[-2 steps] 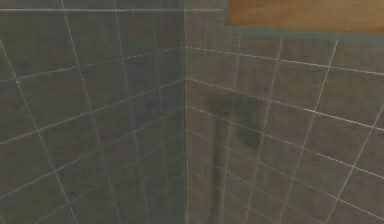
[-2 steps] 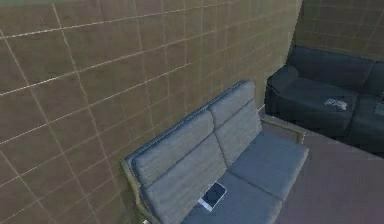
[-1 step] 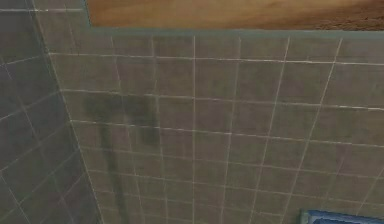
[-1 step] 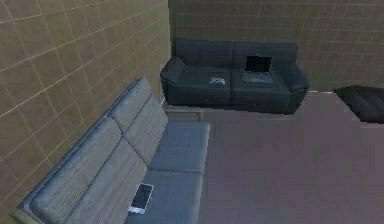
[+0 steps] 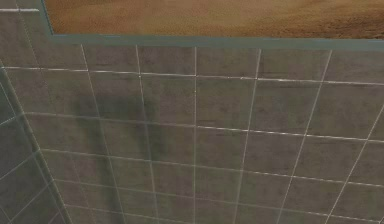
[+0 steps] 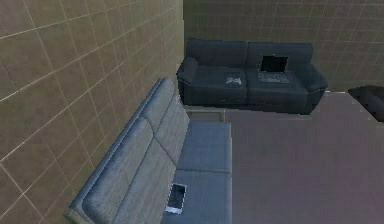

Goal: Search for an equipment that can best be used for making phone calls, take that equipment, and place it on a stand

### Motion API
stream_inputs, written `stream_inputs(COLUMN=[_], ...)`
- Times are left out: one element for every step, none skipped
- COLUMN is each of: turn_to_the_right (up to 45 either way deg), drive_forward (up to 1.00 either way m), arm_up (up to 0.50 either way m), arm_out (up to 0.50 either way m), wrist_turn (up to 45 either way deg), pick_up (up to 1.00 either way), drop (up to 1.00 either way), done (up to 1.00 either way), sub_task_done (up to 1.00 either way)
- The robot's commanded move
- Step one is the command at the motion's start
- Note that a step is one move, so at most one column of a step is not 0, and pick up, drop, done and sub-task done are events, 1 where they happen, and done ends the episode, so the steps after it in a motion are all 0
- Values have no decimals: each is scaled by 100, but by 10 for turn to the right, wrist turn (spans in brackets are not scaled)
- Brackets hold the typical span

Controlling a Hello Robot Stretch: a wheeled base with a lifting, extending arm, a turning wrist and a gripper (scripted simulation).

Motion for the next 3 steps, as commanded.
stream_inputs(turn_to_the_right=[0,0,0], drive_forward=[0,0,0], arm_up=[48,0,0], arm_out=[0,30,0], wrist_turn=[0,0,450], pick_up=[0,0,0], drop=[0,0,0], done=[0,0,0], sub_task_done=[0,0,0])
